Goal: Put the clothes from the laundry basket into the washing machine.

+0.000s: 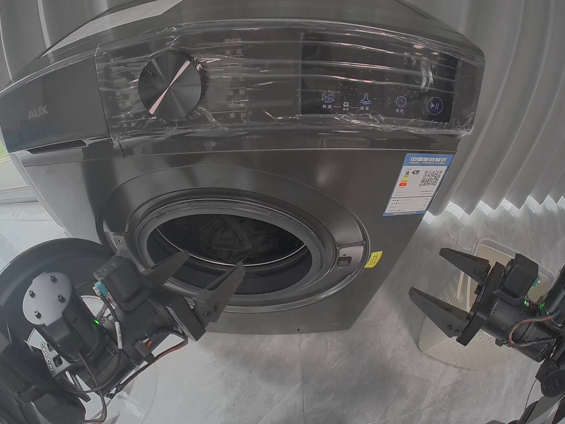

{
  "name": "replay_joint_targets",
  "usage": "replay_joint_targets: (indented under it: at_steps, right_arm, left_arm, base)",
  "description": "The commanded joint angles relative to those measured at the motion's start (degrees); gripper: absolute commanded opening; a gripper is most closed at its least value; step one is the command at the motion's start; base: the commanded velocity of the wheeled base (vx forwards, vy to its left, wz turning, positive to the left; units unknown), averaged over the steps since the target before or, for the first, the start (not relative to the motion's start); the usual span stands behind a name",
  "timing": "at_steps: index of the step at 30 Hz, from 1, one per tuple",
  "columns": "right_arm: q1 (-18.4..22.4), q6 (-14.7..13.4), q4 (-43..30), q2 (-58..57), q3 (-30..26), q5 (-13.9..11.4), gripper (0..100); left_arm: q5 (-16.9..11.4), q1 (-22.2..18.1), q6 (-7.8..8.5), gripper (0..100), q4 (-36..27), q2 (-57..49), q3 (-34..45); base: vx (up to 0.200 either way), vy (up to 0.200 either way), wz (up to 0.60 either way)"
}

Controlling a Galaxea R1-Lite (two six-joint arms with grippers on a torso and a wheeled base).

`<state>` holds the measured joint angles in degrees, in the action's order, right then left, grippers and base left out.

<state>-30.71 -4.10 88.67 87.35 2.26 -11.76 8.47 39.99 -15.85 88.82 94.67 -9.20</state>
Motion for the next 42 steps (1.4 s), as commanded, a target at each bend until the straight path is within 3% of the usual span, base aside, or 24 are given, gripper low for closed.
replay_joint_targets:
  at_steps: [1,3,7,14,22,34,42]
  right_arm:
    - [0.03,-0.03,0.01,-0.60,0.47,-0.01,100]
    - [0.03,-0.03,0.01,-0.51,0.65,-0.01,100]
    - [-0.14,-0.12,0.01,-0.16,1.17,-0.01,100]
    - [-0.41,-0.12,0.01,0.90,1.26,-0.10,100]
    - [-0.49,-0.12,0.01,0.81,1.26,-0.10,100]
    - [-0.41,-0.03,0.01,0.46,1.26,-0.10,100]
    - [-0.58,0.05,0.01,0.90,1.17,-0.10,100]
  left_arm:
    - [4.10,-0.26,-0.41,100,-0.05,-3.09,1.21]
    - [4.45,-0.35,0.29,100,-0.14,-2.65,1.56]
    - [4.62,-0.79,4.07,100,-0.05,-1.07,2.08]
    - [4.27,-4.39,3.81,100,-0.05,-1.24,3.23]
    - [4.36,-3.95,4.25,100,0.04,-1.51,3.40]
    - [4.27,-3.95,4.95,100,0.04,-1.42,3.23]
    - [4.36,-4.13,5.04,100,0.04,-1.07,3.40]
  base:
    - [0.000,0.000,0.00]
    - [0.000,0.000,0.00]
    - [0.000,0.000,0.00]
    - [0.000,-0.029,0.00]
    - [0.000,-0.200,0.00]
    - [0.000,0.000,0.00]
    - [0.000,-0.200,0.00]
